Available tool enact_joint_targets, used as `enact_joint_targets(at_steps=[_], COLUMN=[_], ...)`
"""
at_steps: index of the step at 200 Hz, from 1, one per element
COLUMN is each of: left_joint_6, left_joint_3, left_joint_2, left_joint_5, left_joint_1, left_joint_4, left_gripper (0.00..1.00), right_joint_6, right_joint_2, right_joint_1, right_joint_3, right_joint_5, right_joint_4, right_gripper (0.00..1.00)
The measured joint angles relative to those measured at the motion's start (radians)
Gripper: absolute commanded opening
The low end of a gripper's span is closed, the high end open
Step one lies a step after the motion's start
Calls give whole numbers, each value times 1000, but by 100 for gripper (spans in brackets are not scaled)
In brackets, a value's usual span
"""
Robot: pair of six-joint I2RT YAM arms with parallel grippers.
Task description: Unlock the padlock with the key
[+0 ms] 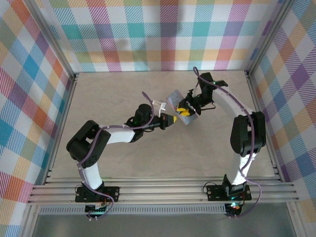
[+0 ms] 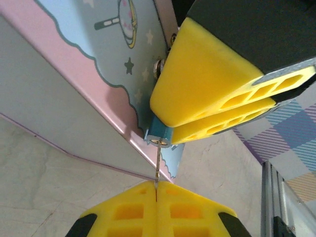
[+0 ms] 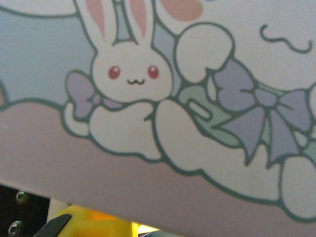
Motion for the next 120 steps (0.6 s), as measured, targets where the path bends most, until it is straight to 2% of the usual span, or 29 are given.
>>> enact_joint_targets(at_steps=[40, 120], left_joint_6=[-52, -262], left_joint_3=[0, -13], left_joint_2=[0, 29], left_joint_5=[14, 201], left_joint_1=[15, 87], left_joint_4=[10, 148], left_gripper=[0, 0], right_joint_6=[-19, -93], right_joint_2=[-1, -16], right_joint_1=[0, 0], right_joint_3=[0, 0], right_joint_5=[-5, -18], right_joint_4=[1, -10], right_gripper=[0, 0])
